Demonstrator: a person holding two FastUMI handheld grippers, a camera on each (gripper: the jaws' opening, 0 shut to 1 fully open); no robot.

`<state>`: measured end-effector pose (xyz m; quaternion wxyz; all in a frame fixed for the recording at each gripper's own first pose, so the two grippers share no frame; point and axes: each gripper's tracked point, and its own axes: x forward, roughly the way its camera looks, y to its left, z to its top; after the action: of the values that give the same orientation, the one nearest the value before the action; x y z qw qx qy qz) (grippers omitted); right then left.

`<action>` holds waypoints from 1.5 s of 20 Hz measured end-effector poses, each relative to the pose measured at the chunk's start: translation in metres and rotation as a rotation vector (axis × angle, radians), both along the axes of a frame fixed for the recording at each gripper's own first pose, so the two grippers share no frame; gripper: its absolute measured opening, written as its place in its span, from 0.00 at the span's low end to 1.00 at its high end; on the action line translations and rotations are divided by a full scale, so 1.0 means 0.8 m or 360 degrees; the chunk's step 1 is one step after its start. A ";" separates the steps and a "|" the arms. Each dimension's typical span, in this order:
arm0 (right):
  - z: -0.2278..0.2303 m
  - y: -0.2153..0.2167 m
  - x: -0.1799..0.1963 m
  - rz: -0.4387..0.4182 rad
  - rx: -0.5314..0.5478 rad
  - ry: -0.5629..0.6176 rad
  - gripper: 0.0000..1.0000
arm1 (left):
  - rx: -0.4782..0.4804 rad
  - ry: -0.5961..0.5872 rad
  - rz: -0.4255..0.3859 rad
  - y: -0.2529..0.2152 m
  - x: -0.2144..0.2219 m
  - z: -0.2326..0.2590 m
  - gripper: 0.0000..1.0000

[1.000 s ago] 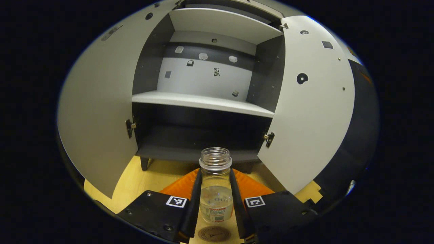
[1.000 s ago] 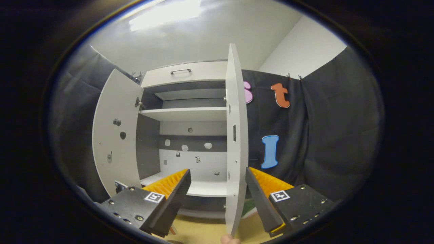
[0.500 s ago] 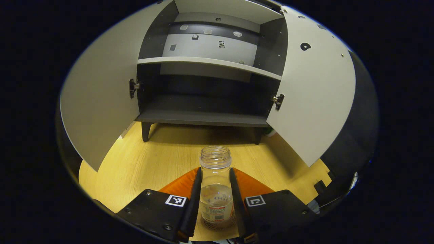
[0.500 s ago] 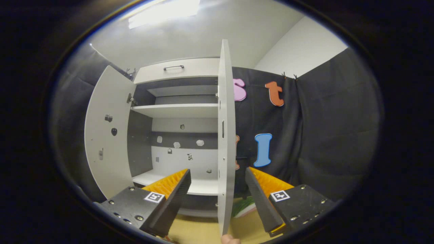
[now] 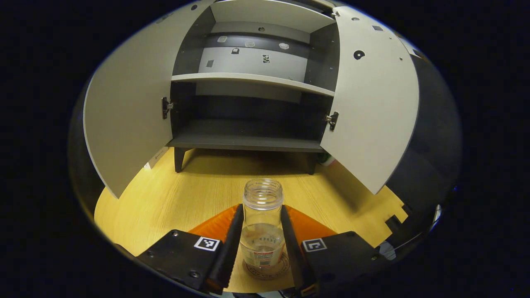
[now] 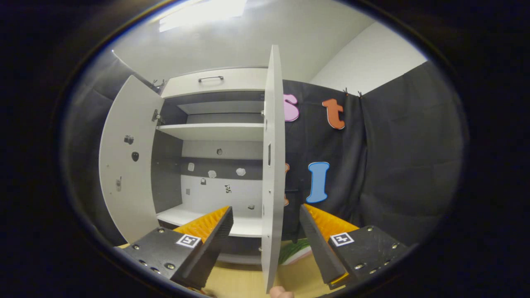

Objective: Grasp the bottle in the cabinet with the left hand and place it on the coaster, then close the right door with the right hand and the left door with the left hand.

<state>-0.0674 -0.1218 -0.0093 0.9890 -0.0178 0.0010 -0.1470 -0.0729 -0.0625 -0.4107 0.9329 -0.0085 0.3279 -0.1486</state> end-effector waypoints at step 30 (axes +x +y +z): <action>0.009 -0.095 0.003 -0.0220 -0.0070 -0.0071 0.96 | -0.0044 -0.0562 0.0226 0.025 0.051 0.263 0.95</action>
<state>-0.0654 -0.1981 -0.0022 0.9756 -0.0362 -0.0230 -0.2153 -0.0324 -0.0428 -0.2005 0.9839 -0.0183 0.1555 -0.0860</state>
